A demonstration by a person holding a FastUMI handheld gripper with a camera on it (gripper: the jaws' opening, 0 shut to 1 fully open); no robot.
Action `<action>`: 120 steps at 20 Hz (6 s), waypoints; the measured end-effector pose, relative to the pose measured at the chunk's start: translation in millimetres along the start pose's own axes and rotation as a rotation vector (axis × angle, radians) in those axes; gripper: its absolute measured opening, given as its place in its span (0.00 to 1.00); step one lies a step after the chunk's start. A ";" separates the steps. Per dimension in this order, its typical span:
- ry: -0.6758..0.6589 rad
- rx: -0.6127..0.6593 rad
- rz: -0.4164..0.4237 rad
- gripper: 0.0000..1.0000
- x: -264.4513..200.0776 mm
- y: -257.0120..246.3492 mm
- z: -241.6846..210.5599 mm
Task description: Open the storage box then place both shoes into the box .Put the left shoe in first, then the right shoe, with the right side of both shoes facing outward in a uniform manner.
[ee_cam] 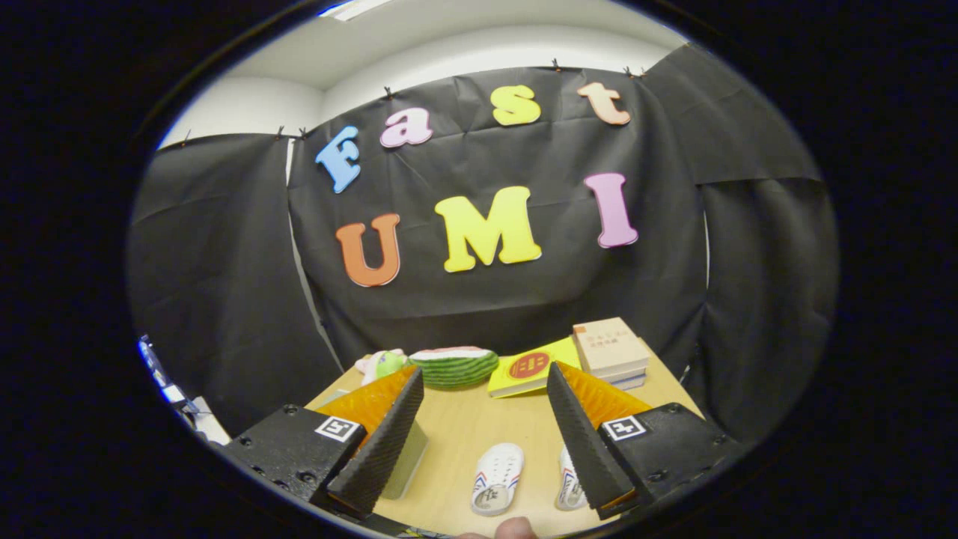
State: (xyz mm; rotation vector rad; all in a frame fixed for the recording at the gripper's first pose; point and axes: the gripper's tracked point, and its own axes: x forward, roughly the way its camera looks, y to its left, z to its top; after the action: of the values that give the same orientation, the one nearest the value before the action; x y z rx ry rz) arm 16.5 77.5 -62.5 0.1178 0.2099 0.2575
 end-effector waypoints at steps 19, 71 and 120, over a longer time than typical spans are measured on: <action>0.620 0.336 0.355 0.93 70.1 131.3 -225.6; 0.288 -0.175 0.449 0.94 106.2 335.5 -53.2; 1.209 0.281 0.029 0.27 100.9 -59.0 -370.2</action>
State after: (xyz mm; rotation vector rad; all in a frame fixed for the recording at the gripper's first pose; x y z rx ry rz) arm 44.4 80.4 -449.7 0.2335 1.4490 0.3013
